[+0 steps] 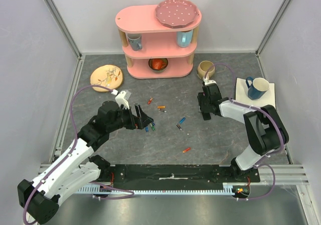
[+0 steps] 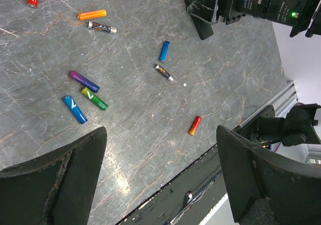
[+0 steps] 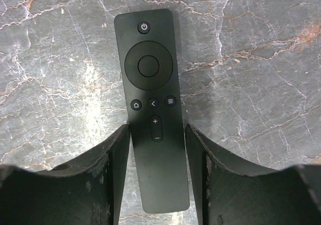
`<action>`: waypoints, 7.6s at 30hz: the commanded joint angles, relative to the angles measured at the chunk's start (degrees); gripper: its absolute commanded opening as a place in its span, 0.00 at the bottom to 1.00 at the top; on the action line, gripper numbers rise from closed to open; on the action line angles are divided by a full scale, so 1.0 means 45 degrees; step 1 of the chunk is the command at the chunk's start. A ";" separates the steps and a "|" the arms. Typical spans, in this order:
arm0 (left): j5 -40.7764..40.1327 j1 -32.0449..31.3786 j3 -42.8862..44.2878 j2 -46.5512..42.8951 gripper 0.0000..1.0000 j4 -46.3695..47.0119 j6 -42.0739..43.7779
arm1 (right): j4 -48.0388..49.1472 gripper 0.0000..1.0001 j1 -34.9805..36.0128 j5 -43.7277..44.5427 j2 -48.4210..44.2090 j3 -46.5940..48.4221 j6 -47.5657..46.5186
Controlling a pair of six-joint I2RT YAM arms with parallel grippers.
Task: Load the batteries into the remote control
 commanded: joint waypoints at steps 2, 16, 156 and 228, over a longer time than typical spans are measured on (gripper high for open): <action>0.0311 0.0037 0.0138 -0.0078 0.95 0.0359 0.0094 | -0.0337 0.58 -0.0066 -0.0796 -0.0301 -0.0699 0.0730; 0.0193 0.0037 0.0079 0.0137 0.94 0.0477 -0.0141 | -0.0512 0.24 0.0070 -0.0954 -0.1198 -0.1227 0.0788; -0.7639 -0.5764 0.6935 1.4649 0.52 -0.2863 -0.4144 | -0.5161 0.91 0.8352 0.8051 -1.0693 -0.1754 0.3973; 0.3982 0.0213 -0.2967 0.2090 0.02 1.9773 -0.6449 | 1.0229 0.79 0.7200 -0.6831 -0.7763 -0.3180 0.6667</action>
